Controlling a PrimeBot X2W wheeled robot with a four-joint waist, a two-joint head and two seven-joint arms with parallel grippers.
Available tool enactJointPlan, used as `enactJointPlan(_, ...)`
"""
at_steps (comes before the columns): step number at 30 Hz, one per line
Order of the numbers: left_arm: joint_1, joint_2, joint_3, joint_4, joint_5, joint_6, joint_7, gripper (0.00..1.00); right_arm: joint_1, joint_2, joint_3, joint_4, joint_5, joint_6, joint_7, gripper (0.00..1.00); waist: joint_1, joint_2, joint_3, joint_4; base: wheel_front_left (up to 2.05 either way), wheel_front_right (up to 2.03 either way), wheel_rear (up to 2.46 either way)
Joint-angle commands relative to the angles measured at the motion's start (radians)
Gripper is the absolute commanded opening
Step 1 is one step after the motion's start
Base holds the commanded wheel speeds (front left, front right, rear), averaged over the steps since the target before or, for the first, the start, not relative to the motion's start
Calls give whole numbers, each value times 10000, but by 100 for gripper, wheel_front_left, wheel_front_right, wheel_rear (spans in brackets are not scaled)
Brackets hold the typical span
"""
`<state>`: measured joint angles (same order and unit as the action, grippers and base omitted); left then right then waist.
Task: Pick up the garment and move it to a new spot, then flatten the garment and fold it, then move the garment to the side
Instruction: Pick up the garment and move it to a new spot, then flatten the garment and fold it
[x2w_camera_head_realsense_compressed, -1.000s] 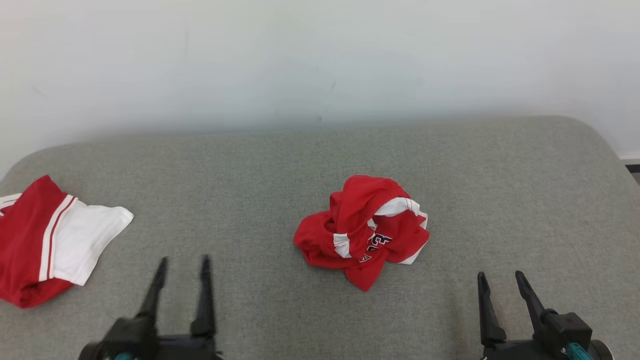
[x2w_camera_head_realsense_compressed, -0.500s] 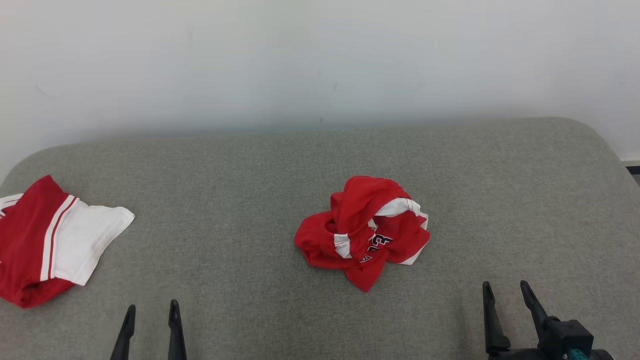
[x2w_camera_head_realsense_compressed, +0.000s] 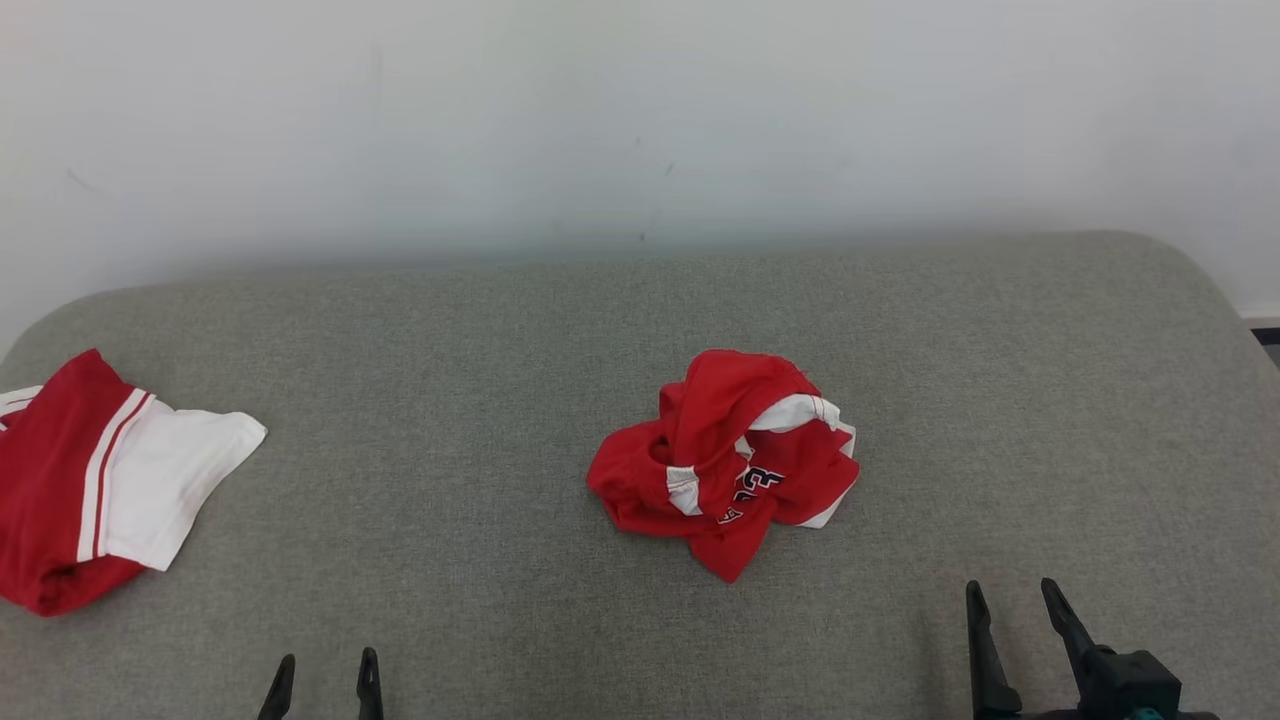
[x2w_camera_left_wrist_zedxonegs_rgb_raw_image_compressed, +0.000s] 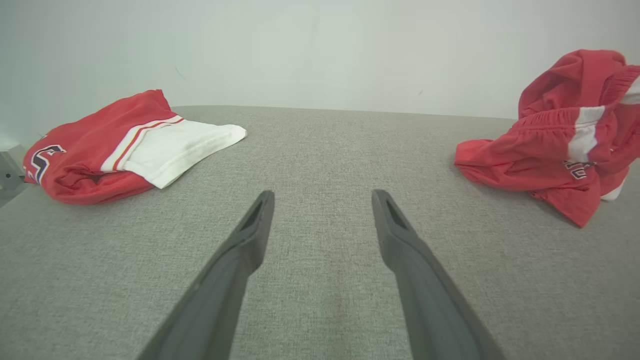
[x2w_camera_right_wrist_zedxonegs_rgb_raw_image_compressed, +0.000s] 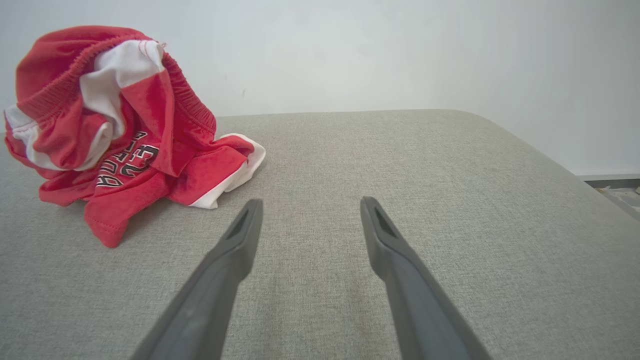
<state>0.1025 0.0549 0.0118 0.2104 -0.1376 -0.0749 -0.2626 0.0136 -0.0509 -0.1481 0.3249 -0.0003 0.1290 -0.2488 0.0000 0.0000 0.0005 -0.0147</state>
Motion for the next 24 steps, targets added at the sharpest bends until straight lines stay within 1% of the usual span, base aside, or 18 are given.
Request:
enactJointPlan(1, -85, -23, 16, 4, 104, -21, -33, 100, 54, 13, 5, -30, 9, 34, -20, 100, 0, 0, 8, -8, 0, 0, 0)
enactJointPlan(24, -187, -51, -57, -22, 144, -168, -34, 100, -51, 13, 95, 52, 366, 34, -75, 100, 0, 0, 13, -33, 0, 0, 0)
